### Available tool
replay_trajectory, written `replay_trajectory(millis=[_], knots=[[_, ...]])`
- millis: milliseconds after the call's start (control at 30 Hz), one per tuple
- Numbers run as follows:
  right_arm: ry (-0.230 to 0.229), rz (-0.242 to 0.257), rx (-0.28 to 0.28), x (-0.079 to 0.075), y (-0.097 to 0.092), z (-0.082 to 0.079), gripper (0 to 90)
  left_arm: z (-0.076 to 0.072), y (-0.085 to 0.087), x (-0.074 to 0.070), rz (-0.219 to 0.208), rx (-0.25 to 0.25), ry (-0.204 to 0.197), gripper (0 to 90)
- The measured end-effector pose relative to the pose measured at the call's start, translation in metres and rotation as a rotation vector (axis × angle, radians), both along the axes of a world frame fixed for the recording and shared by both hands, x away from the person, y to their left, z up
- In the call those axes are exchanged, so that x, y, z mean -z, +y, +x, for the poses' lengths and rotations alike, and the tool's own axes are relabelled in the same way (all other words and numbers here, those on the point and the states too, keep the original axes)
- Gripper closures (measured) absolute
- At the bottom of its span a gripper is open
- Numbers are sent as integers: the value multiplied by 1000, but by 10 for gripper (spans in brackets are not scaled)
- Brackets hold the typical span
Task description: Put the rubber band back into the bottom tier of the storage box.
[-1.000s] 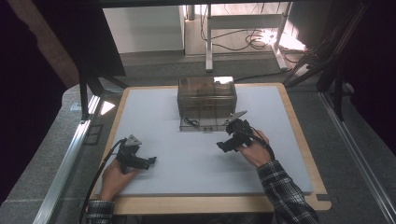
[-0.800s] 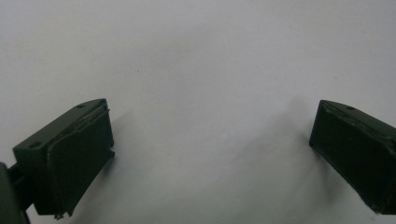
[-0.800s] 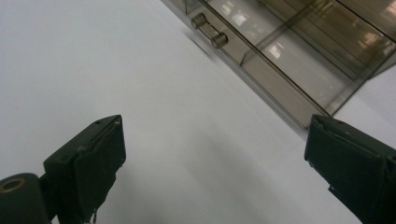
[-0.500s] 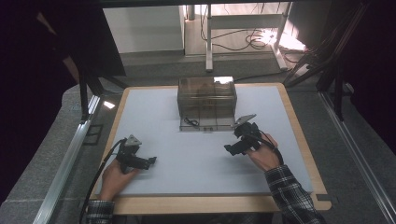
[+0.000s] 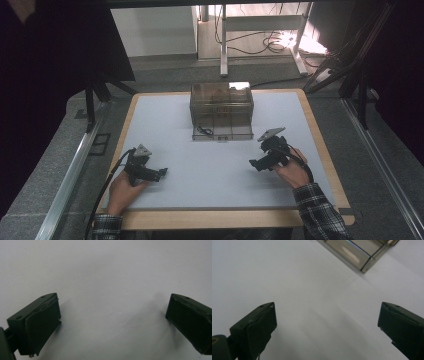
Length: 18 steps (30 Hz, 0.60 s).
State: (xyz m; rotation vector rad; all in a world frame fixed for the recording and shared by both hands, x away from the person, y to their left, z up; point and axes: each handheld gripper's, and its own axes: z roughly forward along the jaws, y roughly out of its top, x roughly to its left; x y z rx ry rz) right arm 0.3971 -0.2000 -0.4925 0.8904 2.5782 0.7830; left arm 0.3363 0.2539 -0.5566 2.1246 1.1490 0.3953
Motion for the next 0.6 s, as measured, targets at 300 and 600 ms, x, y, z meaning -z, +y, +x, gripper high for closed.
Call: replay_trajectory(millis=[300,600], knots=[[23,-15,25,9,-15,-6,13,0,0,0,0,0,0,0],[54,-42,33,21,-28,-13,9,0,0,0,0,0,0,0]])
